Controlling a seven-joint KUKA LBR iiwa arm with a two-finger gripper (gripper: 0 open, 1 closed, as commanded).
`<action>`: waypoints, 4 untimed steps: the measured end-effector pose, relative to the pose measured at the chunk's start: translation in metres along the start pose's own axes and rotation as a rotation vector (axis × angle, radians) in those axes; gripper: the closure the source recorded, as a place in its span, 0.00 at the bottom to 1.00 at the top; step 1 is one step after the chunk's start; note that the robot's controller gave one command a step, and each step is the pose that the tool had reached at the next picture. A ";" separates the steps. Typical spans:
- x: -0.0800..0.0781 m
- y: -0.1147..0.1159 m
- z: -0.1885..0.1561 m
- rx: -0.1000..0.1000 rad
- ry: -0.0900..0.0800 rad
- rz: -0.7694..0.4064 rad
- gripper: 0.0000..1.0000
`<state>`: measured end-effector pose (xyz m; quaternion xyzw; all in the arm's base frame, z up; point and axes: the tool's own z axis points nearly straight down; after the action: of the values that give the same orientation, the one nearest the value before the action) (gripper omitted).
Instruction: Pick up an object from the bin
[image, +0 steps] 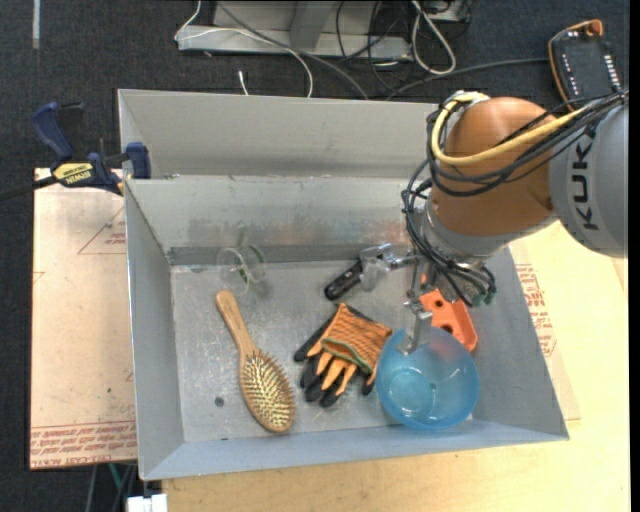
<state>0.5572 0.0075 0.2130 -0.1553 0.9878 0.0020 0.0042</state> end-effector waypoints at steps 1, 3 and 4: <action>0.036 0.046 0.030 -0.003 0.010 0.145 0.00; -0.005 0.015 -0.044 -0.008 0.014 0.020 0.00; -0.042 -0.016 0.010 0.002 -0.006 -0.022 0.00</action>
Offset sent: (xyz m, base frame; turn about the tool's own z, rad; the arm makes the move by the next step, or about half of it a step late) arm 0.0773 -0.0300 -0.0472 -0.0981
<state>0.6022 0.0051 0.2035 -0.1660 0.9861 0.0014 0.0071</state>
